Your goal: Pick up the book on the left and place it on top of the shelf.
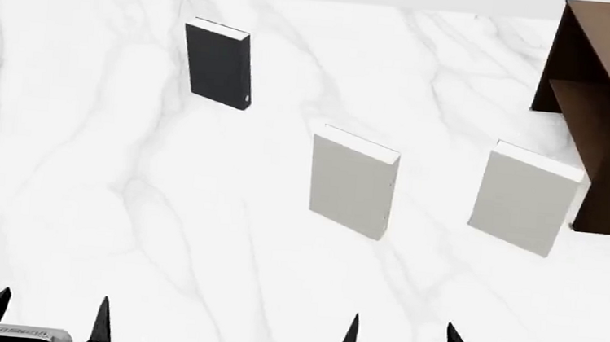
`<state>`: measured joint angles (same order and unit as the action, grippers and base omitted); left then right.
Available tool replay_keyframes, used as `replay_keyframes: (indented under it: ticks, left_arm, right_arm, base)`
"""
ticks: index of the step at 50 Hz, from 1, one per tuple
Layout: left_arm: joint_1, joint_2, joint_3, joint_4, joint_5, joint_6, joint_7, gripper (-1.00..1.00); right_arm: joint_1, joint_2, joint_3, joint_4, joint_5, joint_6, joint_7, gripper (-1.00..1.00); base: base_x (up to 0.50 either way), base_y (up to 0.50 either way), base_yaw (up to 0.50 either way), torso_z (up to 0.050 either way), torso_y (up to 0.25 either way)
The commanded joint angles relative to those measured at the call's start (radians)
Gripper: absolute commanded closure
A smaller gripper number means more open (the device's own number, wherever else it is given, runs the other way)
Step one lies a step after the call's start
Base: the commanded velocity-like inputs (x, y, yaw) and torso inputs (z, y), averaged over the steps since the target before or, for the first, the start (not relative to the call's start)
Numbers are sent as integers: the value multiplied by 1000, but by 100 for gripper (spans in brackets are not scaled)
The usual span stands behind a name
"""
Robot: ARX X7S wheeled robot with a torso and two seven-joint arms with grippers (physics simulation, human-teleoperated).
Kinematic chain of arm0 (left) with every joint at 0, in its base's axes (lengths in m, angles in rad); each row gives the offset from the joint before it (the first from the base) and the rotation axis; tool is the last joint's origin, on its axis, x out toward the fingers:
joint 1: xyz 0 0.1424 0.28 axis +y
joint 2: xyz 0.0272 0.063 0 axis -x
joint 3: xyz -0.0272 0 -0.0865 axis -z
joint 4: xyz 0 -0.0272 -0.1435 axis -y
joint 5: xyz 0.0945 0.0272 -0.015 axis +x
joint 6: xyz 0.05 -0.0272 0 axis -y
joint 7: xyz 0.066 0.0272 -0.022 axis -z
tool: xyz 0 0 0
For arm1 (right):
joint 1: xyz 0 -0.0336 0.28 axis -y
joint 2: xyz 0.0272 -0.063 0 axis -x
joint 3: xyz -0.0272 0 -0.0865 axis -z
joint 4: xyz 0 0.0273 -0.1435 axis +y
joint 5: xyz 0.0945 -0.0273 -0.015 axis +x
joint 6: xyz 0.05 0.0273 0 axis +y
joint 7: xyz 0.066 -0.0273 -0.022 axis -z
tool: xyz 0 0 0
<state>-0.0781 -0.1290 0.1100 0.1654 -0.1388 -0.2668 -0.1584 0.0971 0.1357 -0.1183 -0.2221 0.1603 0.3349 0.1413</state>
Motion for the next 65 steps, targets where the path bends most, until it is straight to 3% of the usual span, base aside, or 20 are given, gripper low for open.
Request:
replay_keyframes:
  ticks: [1, 6, 9, 19, 23, 31, 65]
  left_arm:
    - [-220, -54, -51, 258, -115, -469, -17, -100]
    - [-480, -68, -145, 370, -261, -789, -17, -100]
    - [-622, -88, -142, 360, -278, -897, -25, -100]
    - [-933, -109, -99, 256, -302, -1051, -11, -100]
    - [-992, -107, -96, 229, -310, -1062, -3, -100]
    - [-1009, -115, -86, 195, -302, -1035, -1, -100]
    - [-963, -131, -95, 186, -308, -983, -8, -100]
  right_arm:
    - [271, 48, 33, -305, 107, 527, 35, -100]
    - [493, 56, 40, -366, 153, 785, 45, -100]
    - [631, 43, 67, -363, 192, 921, 43, -100]
    - [997, 20, 99, -143, 215, 1071, 35, -100]
    - [1049, 5, 124, -120, 228, 1111, 38, -100]
    - [1053, 3, 140, -119, 243, 1118, 37, -100]
    - [1028, 7, 104, -90, 278, 1111, 45, -100]
  base:
    - [0, 0, 0, 0, 0]
    - [0, 0, 0, 0, 0]
    - [0, 0, 0, 0, 0]
    - [0, 0, 0, 0, 0]
    - [0, 0, 0, 0, 0]
    - [0, 0, 0, 0, 0]
    - [500, 0, 0, 0, 1]
